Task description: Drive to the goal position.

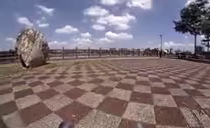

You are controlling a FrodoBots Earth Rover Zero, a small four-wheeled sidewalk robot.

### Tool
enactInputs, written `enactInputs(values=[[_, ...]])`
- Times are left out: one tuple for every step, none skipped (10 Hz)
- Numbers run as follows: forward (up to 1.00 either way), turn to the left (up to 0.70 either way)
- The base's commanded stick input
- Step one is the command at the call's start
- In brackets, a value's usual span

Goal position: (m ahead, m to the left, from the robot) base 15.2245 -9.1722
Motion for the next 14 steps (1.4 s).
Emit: enactInputs(values=[[0.7, 0.0], [0.7, 0.0], [0.7, 0.0], [0.7, 0.0], [0.7, 0.0], [0.7, 0.0], [0.7, 0.0], [0.7, 0.0], [0.7, 0.0], [0.7, 0.0], [0.7, 0.0], [0.7, 0.0], [0.7, 0.0], [0.7, 0.0]])
